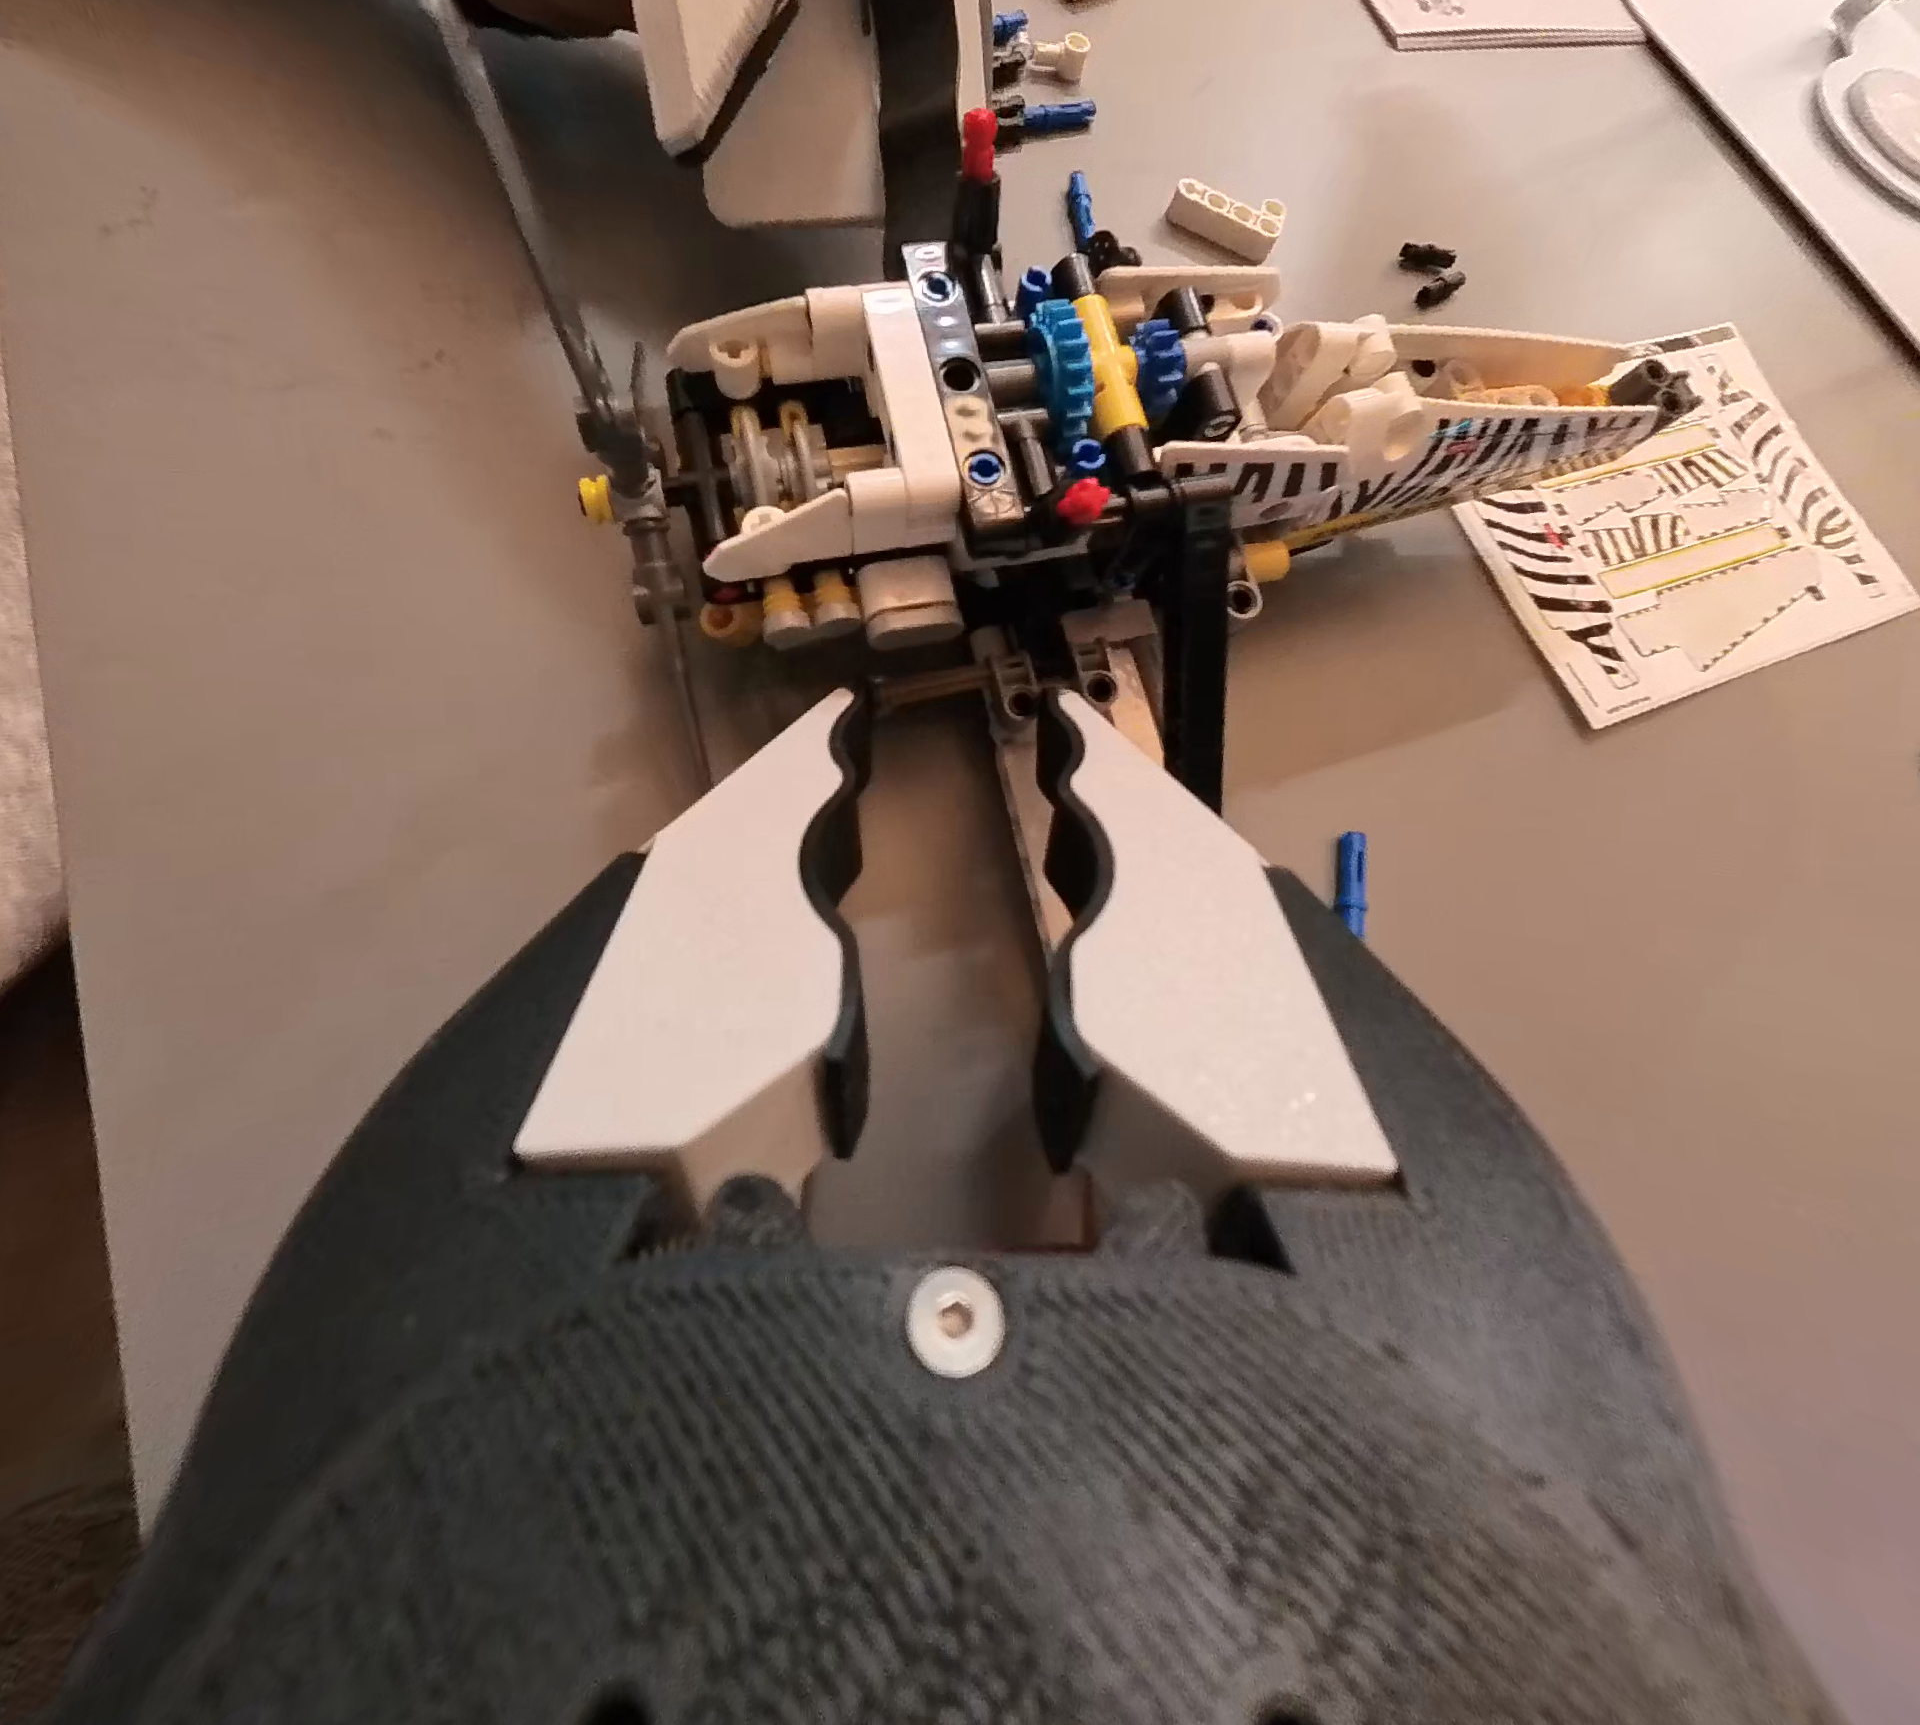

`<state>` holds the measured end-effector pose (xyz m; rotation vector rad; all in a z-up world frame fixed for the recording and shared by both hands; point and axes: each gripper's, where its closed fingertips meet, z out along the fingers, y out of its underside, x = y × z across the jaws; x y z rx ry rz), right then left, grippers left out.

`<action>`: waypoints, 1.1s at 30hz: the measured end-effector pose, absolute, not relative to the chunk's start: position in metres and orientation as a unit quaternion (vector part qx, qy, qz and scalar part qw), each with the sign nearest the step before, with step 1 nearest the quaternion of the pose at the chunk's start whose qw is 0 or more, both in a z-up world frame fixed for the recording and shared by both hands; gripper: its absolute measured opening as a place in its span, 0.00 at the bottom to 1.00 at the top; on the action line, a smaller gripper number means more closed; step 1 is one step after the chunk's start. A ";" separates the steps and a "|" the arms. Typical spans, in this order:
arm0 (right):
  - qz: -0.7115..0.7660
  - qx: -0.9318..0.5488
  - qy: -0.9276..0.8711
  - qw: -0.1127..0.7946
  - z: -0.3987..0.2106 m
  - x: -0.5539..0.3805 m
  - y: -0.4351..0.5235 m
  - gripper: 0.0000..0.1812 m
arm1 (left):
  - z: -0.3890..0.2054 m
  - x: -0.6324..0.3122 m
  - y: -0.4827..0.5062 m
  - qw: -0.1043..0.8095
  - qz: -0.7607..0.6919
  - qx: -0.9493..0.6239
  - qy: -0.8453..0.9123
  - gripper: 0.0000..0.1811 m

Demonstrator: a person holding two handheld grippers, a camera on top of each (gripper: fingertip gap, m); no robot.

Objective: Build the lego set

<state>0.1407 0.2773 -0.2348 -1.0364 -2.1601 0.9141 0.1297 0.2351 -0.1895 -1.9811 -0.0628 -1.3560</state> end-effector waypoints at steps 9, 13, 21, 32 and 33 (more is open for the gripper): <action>0.341 -0.384 -0.809 0.286 -0.235 0.139 0.276 0.17 | -0.195 0.136 0.237 0.354 -0.517 -0.779 -0.021 0.31; 0.342 -0.383 -0.810 0.285 -0.235 0.139 0.276 0.17 | -0.197 0.137 0.238 0.352 -0.504 -0.789 -0.012 0.31; 0.337 -0.380 -0.811 0.291 -0.236 0.138 0.276 0.17 | -0.199 0.137 0.240 0.354 -0.499 -0.791 -0.017 0.31; 0.332 -0.379 -0.811 0.296 -0.236 0.137 0.276 0.17 | -0.200 0.136 0.240 0.353 -0.494 -0.794 -0.019 0.29; 0.334 -0.379 -0.811 0.295 -0.236 0.137 0.276 0.17 | -0.200 0.136 0.240 0.353 -0.495 -0.794 -0.019 0.29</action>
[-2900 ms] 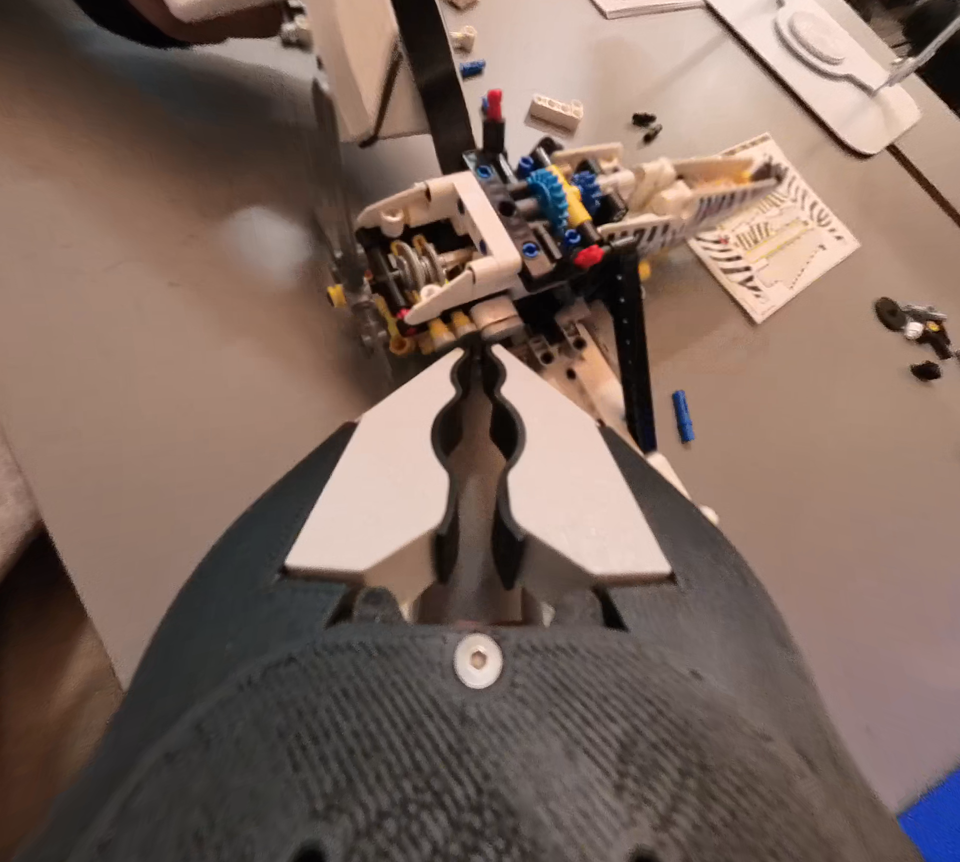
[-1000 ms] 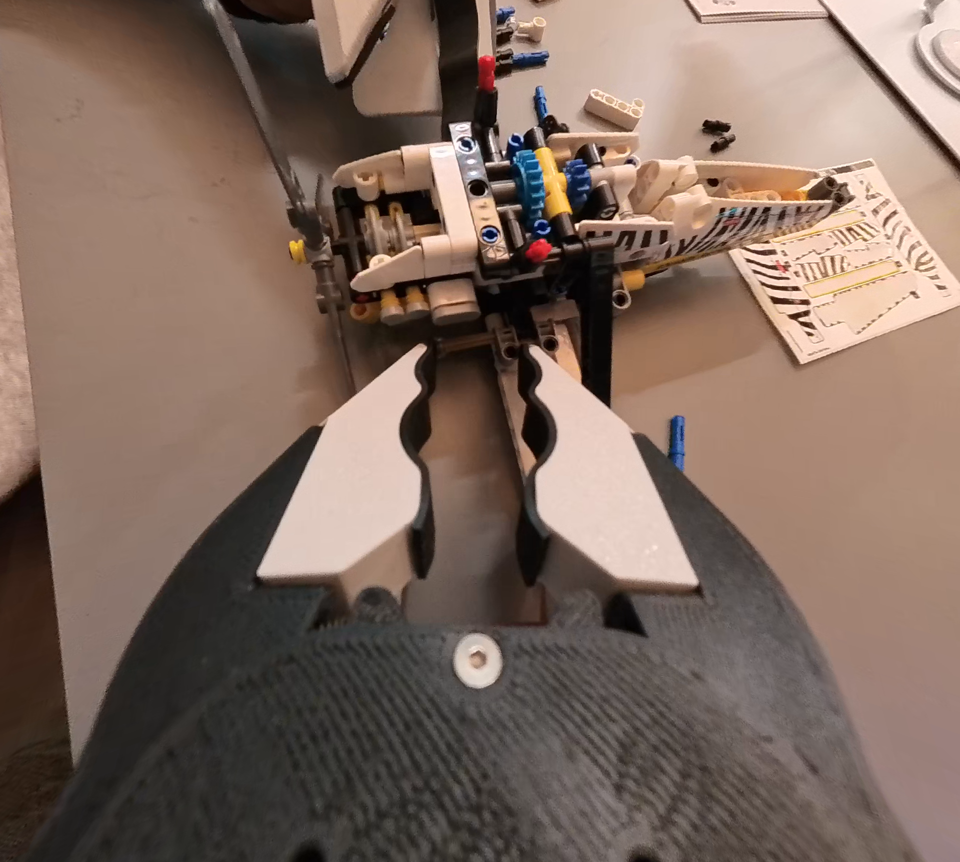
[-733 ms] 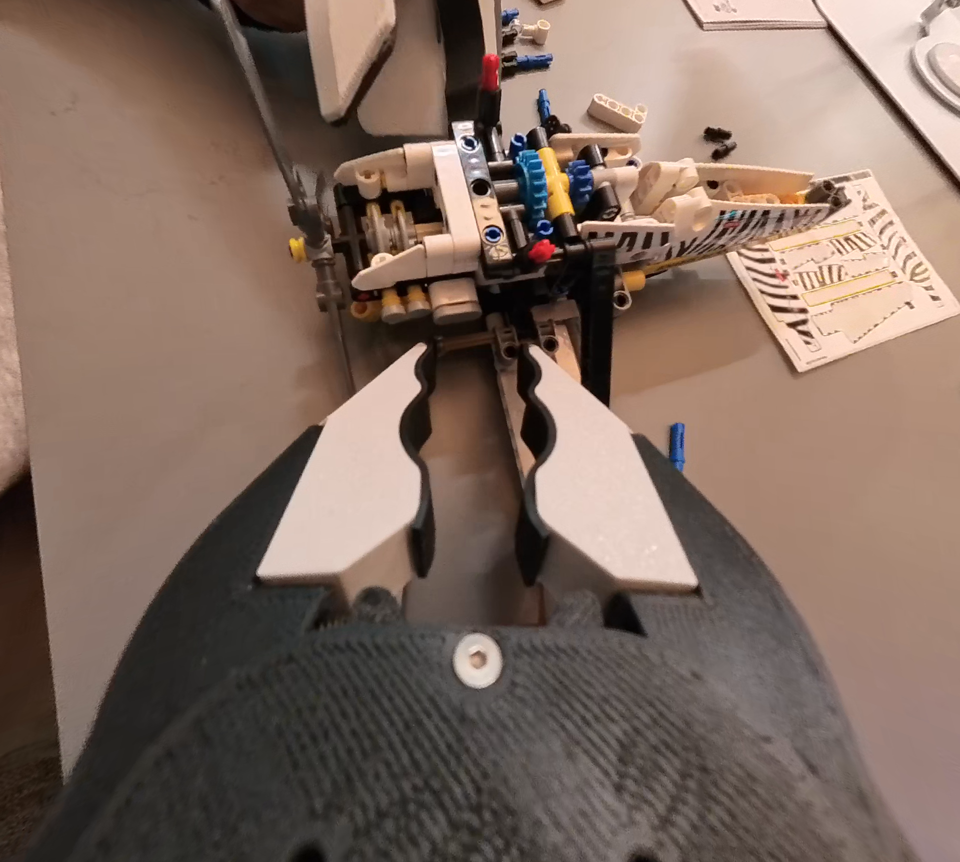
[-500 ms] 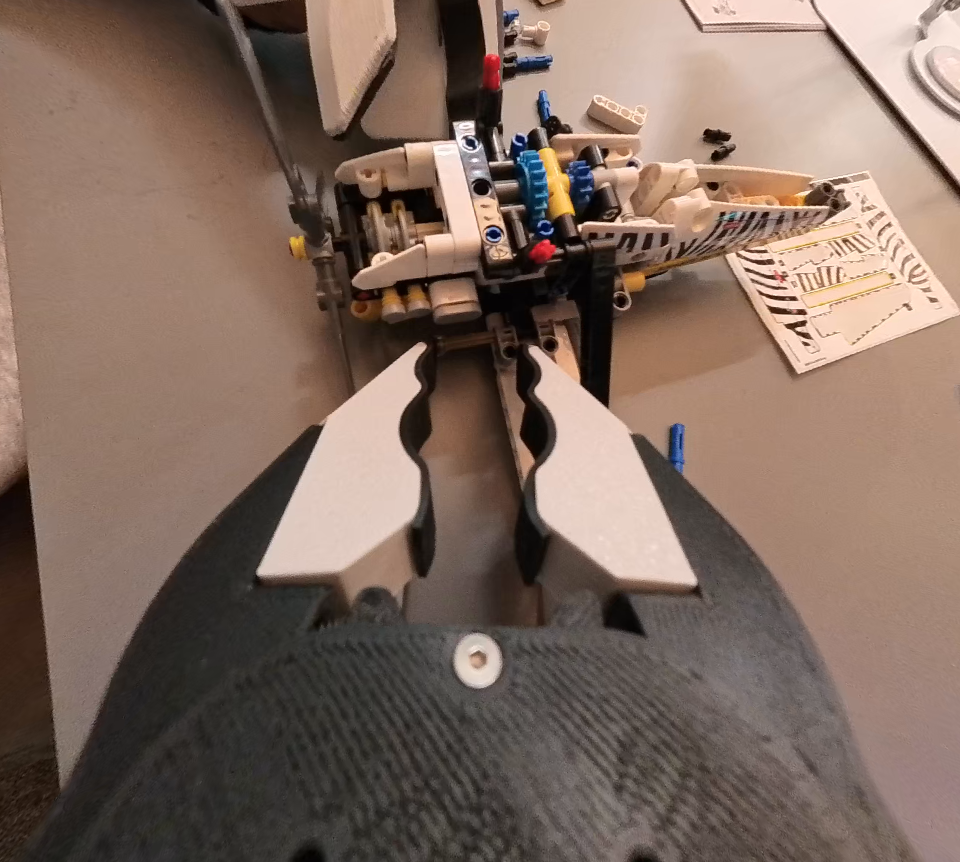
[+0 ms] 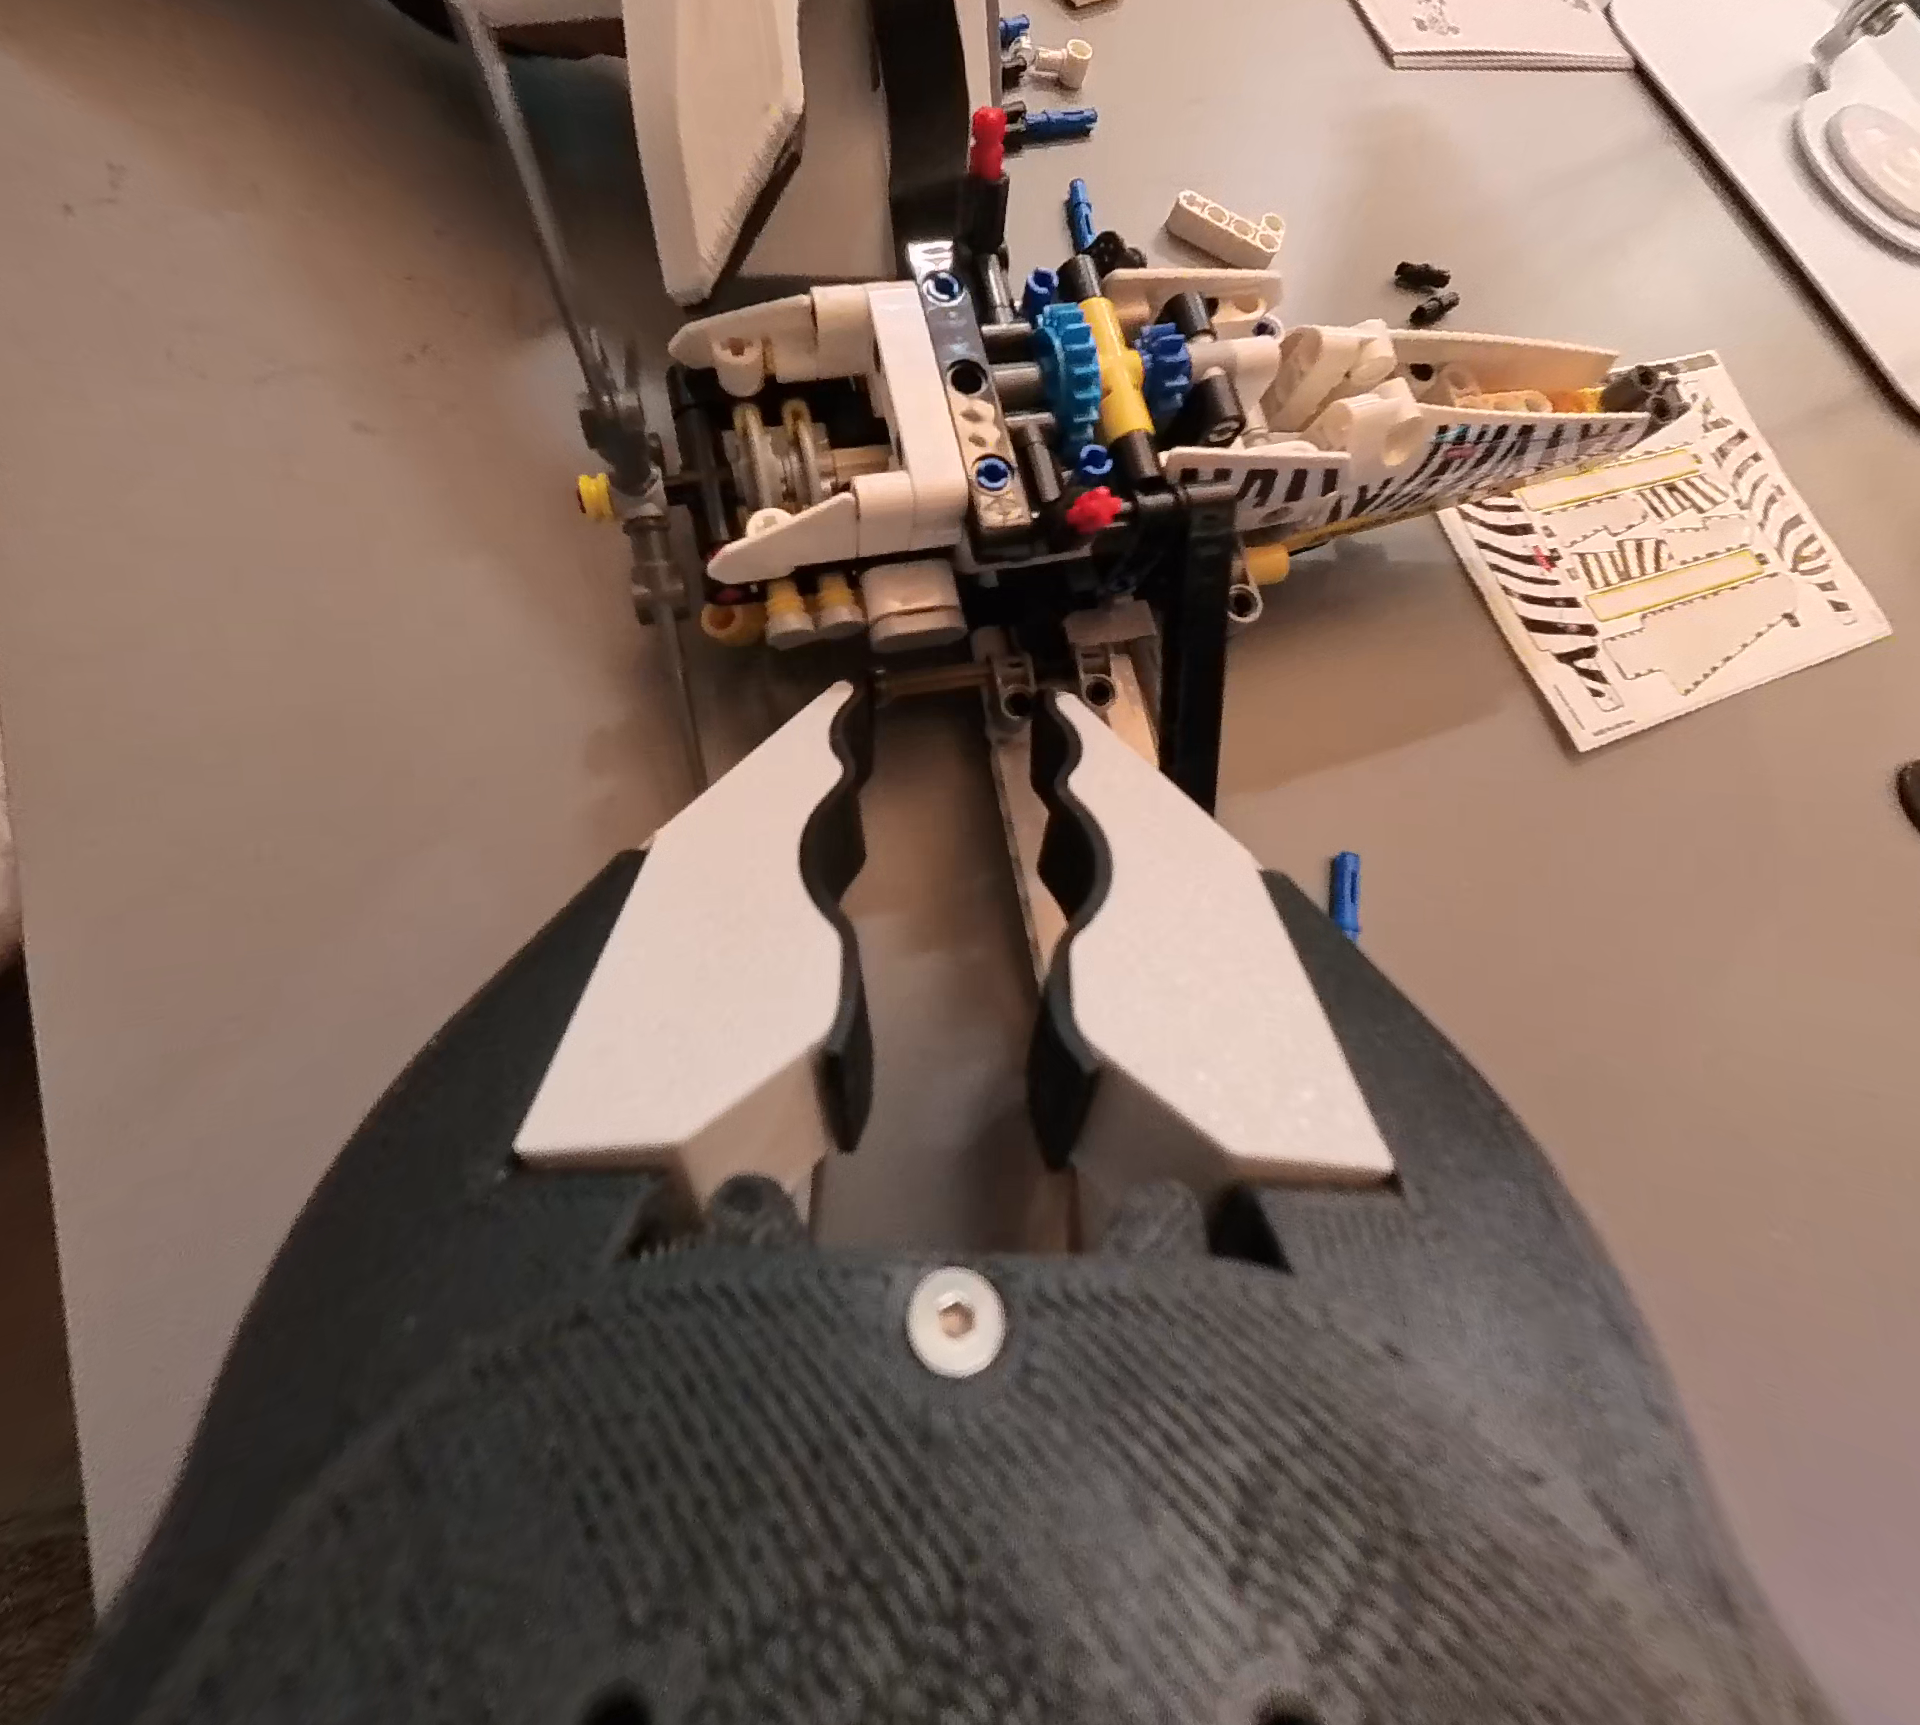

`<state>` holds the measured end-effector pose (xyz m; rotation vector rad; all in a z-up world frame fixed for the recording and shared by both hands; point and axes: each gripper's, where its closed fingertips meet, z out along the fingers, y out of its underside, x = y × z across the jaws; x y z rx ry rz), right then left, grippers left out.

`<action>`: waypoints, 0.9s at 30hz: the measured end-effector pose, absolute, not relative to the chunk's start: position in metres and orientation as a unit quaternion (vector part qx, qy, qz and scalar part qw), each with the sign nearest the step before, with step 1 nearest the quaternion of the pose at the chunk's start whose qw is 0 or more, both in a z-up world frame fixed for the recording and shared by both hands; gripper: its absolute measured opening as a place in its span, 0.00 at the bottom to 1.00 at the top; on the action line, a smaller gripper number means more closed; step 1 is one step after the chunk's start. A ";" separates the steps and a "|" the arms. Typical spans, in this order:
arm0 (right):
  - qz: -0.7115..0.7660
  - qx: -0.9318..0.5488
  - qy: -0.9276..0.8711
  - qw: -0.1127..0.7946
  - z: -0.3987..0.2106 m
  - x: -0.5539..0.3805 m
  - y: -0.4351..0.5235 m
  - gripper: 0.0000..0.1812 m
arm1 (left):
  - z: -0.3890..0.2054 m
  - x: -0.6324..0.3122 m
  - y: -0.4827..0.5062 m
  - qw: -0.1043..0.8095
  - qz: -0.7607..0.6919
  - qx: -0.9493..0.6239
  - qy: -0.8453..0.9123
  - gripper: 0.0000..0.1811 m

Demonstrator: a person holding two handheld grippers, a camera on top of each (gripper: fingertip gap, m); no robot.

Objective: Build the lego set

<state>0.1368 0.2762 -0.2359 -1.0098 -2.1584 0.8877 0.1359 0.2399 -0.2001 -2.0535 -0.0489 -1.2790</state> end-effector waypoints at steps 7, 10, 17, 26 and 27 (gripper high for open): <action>0.325 -0.375 -0.809 0.316 -0.234 0.134 0.277 0.18 | -0.197 0.134 0.239 0.348 -0.516 -0.783 -0.020 0.30; 0.333 -0.378 -0.796 0.336 -0.227 0.133 0.281 0.23 | -0.197 0.134 0.239 0.348 -0.514 -0.784 -0.016 0.29; 0.332 -0.385 -0.803 0.312 -0.230 0.132 0.272 0.28 | -0.196 0.128 0.239 0.354 -0.516 -0.780 -0.021 0.29; 0.351 -0.395 -0.797 0.294 -0.230 0.136 0.260 0.22 | -0.195 0.117 0.239 0.365 -0.514 -0.775 -0.034 0.28; 0.353 -0.392 -0.798 0.291 -0.230 0.136 0.256 0.20 | -0.195 0.115 0.238 0.367 -0.513 -0.775 -0.036 0.28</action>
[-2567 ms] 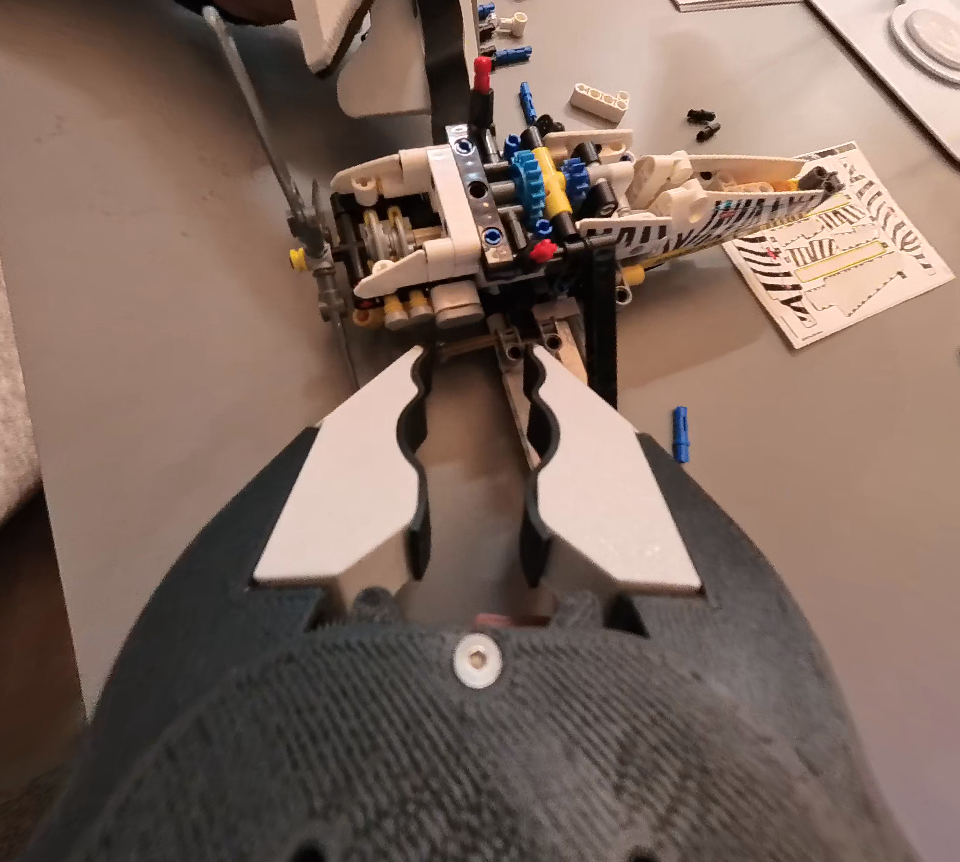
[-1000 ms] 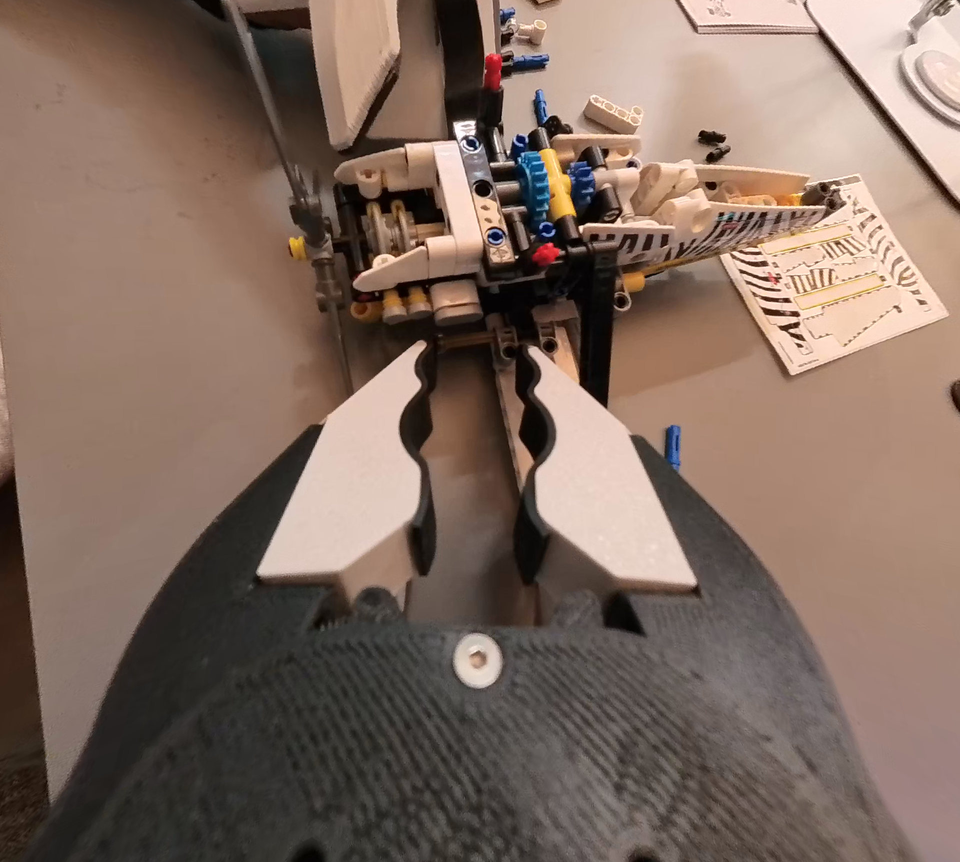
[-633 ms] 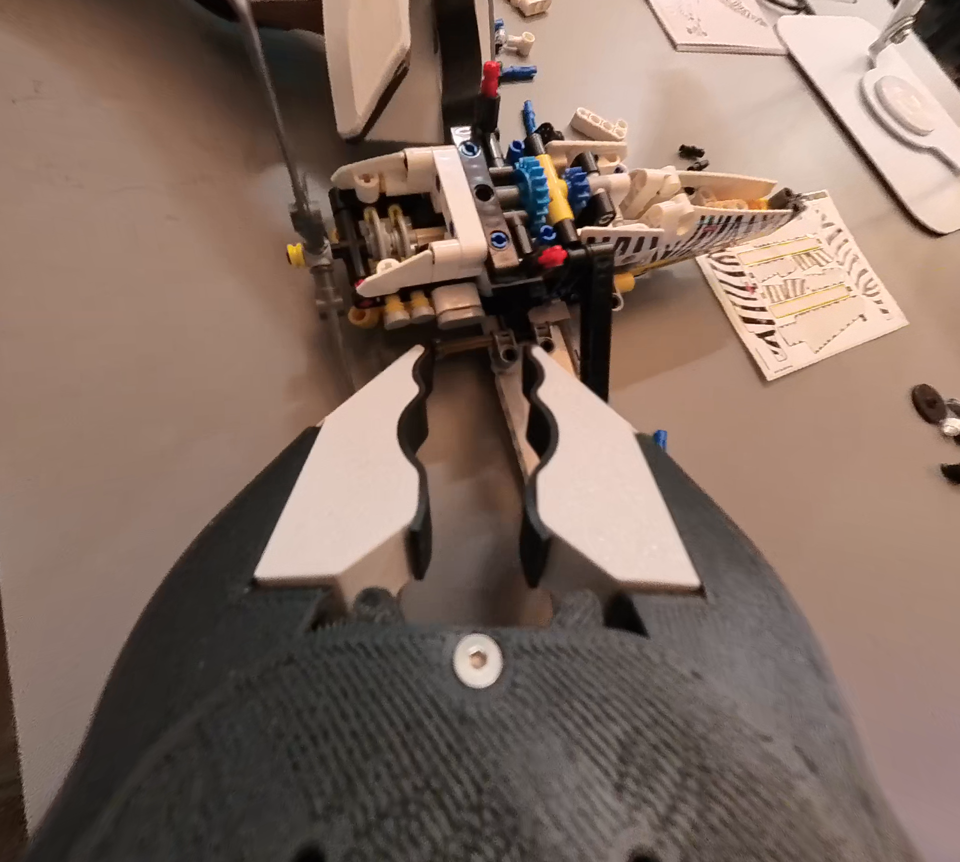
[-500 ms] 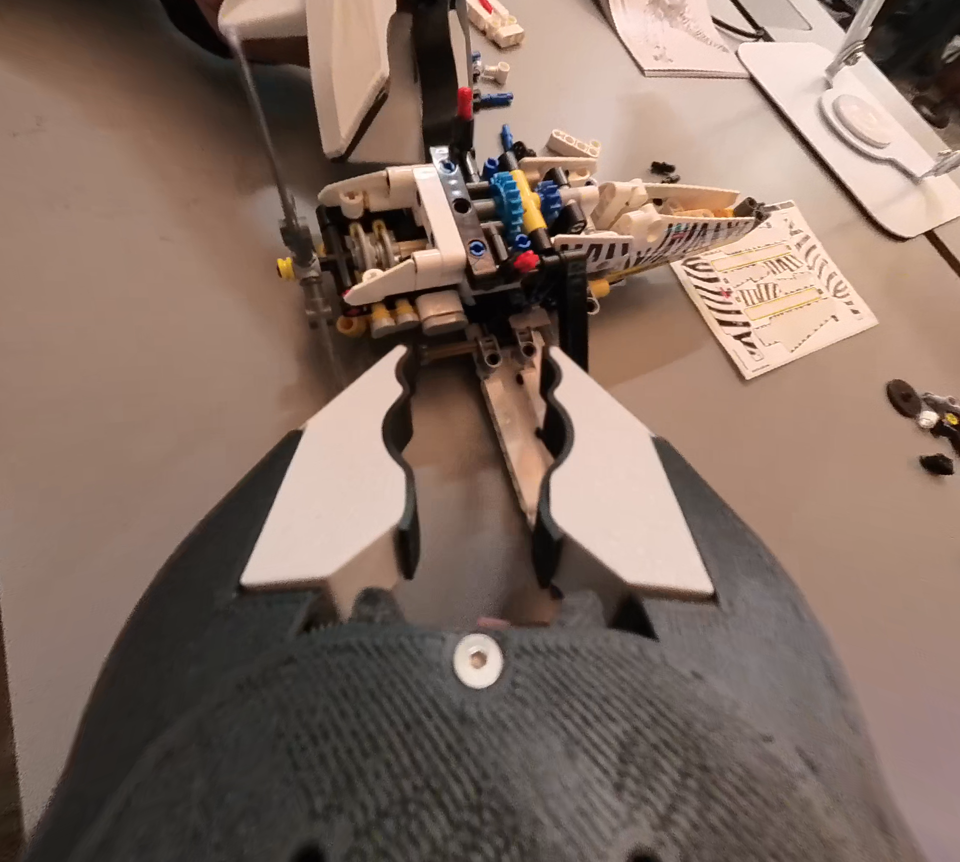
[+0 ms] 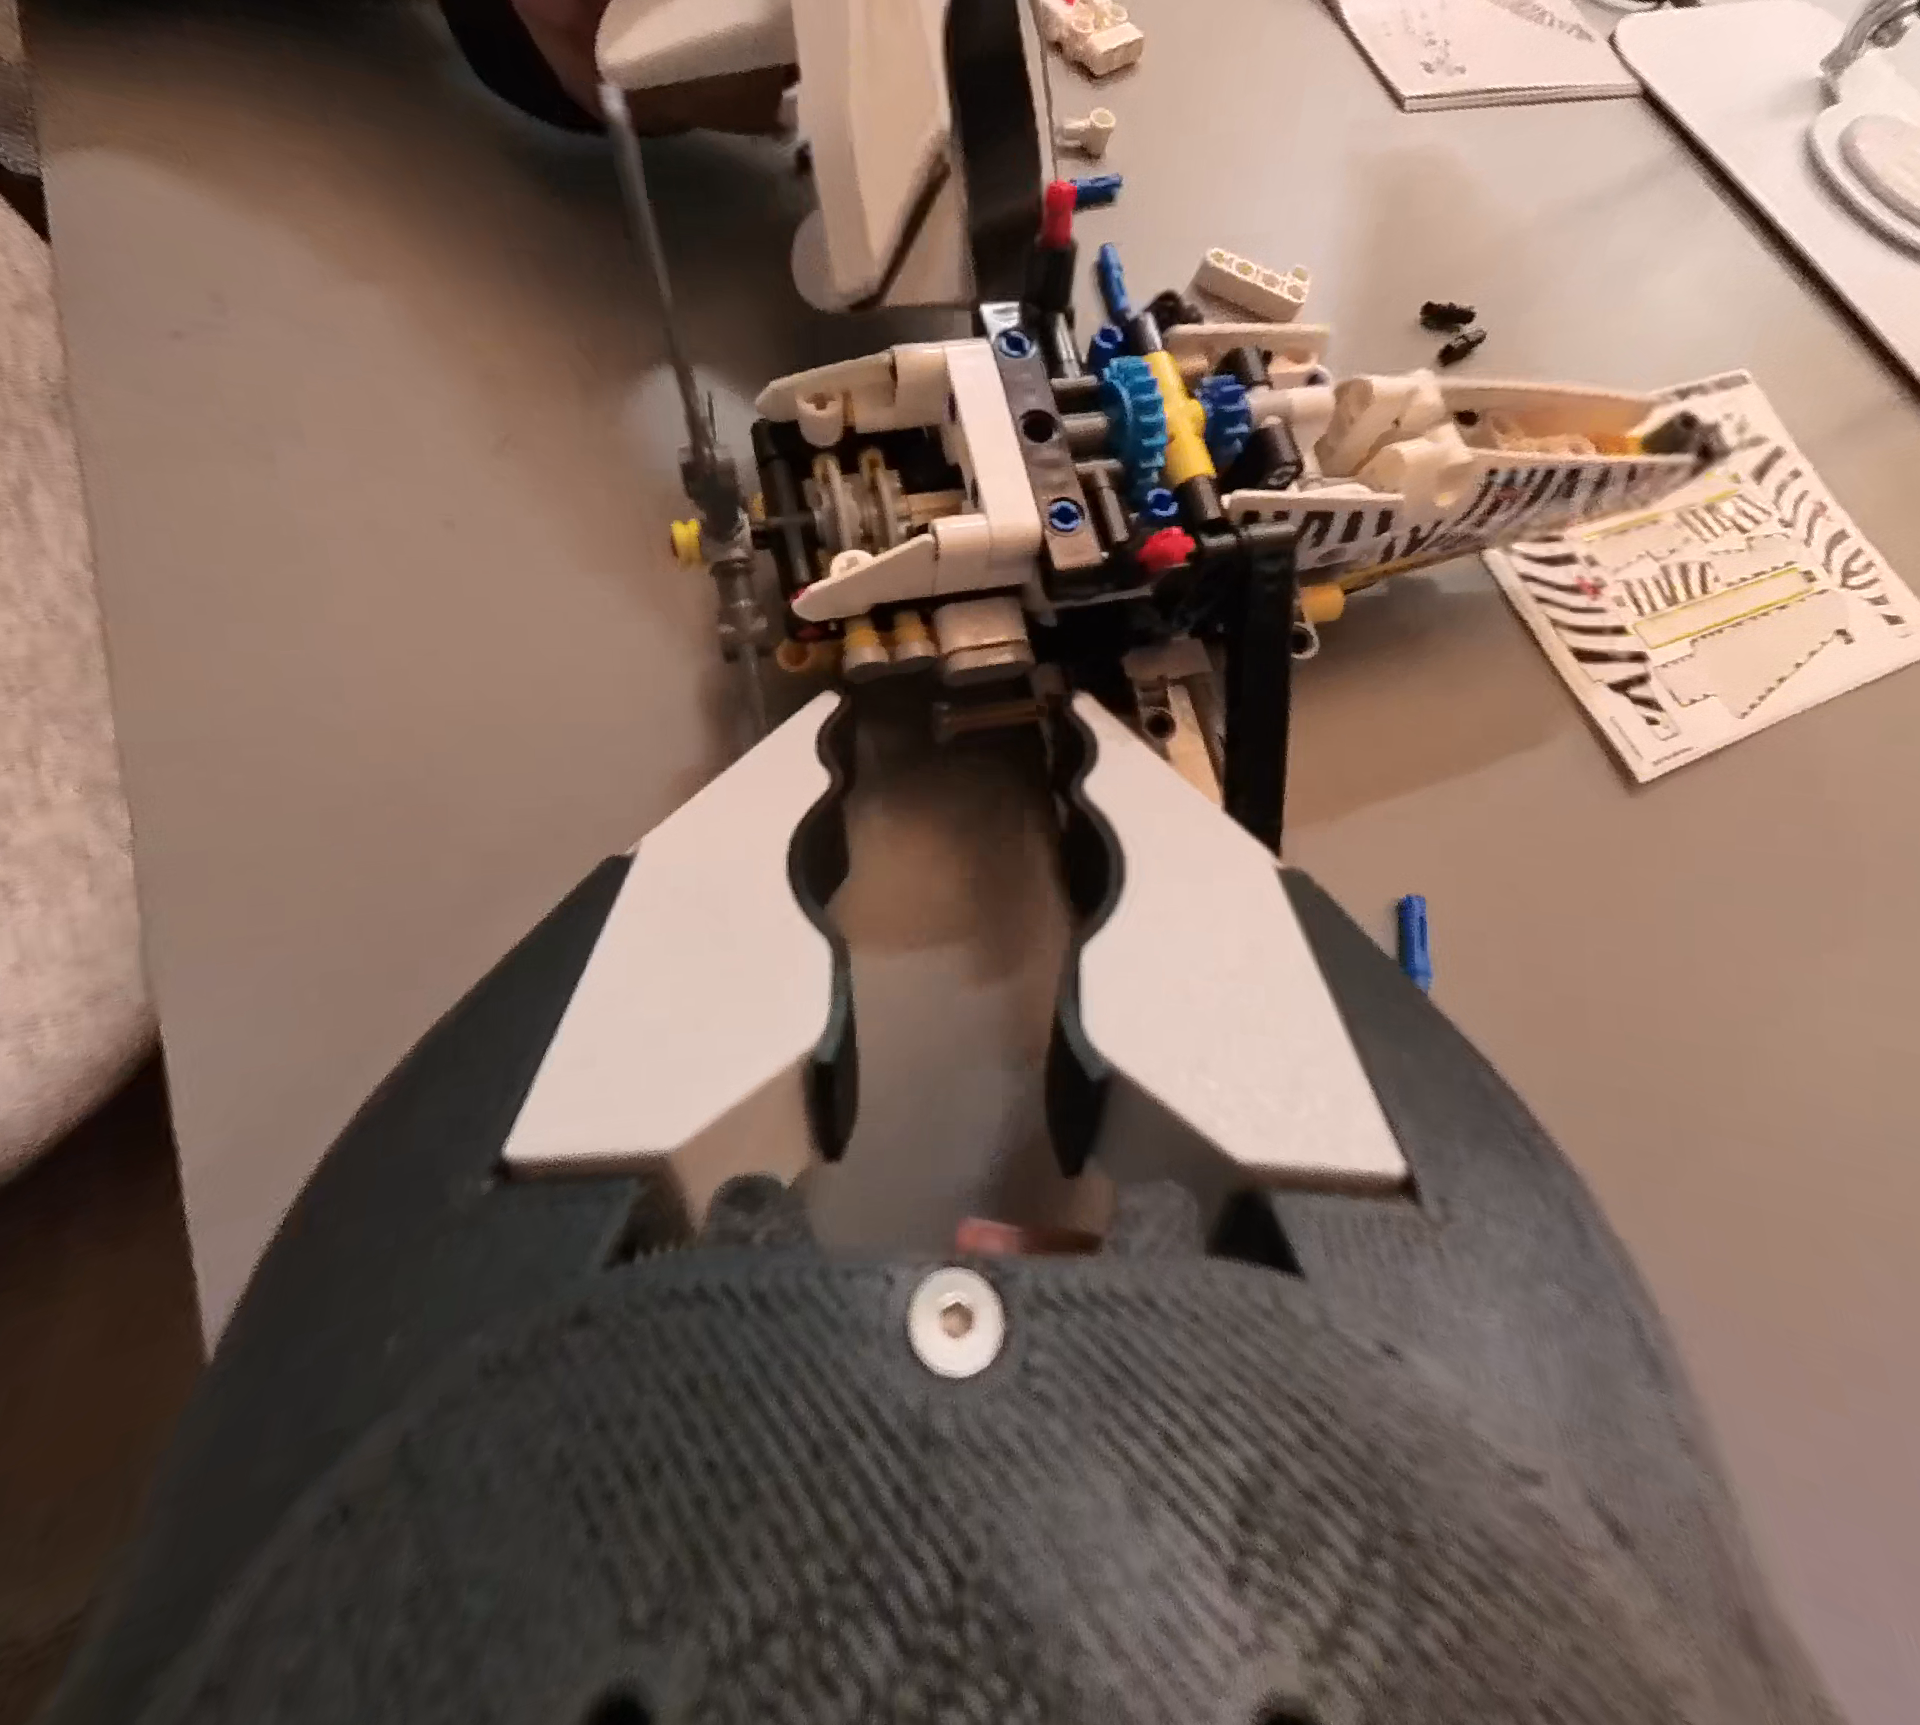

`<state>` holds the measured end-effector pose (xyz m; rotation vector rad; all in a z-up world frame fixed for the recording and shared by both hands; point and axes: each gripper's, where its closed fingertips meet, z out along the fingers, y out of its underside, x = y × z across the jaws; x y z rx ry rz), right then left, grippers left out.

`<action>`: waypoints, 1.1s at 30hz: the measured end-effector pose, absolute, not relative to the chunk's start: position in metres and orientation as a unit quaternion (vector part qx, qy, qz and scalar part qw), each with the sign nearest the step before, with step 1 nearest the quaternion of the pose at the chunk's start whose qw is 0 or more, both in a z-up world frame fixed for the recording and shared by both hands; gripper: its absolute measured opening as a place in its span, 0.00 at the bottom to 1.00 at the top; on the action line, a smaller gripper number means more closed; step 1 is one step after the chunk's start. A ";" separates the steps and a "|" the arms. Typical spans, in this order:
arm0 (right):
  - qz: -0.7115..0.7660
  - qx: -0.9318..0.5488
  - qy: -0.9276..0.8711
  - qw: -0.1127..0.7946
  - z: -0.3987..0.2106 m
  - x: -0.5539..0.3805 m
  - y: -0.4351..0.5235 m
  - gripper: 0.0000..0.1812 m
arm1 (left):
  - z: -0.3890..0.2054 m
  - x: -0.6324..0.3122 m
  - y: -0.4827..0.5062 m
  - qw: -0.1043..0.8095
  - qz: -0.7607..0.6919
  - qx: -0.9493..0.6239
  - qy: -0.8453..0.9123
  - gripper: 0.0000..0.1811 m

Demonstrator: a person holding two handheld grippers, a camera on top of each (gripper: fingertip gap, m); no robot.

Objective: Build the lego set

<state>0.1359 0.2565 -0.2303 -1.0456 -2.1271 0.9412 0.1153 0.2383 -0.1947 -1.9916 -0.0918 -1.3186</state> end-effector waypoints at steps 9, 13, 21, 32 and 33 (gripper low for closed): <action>0.441 -0.440 -0.721 0.305 -0.196 0.140 0.274 0.34 | -0.198 0.083 0.239 0.396 -0.489 -0.773 -0.082 0.30; 0.483 -0.460 -0.688 0.286 -0.187 0.137 0.286 0.47 | -0.188 0.068 0.242 0.429 -0.477 -0.760 -0.100 0.30; 0.486 -0.441 -0.725 0.208 -0.201 0.120 0.265 0.47 | -0.144 0.070 0.227 0.549 -0.298 -0.778 -0.071 0.31; 0.379 -0.461 -0.765 0.241 -0.231 0.123 0.254 0.42 | -0.129 0.158 0.192 0.601 -0.306 -0.737 -0.043 0.30; 0.389 -0.461 -0.764 0.229 -0.230 0.124 0.249 0.42 | -0.129 0.165 0.190 0.612 -0.301 -0.731 -0.041 0.30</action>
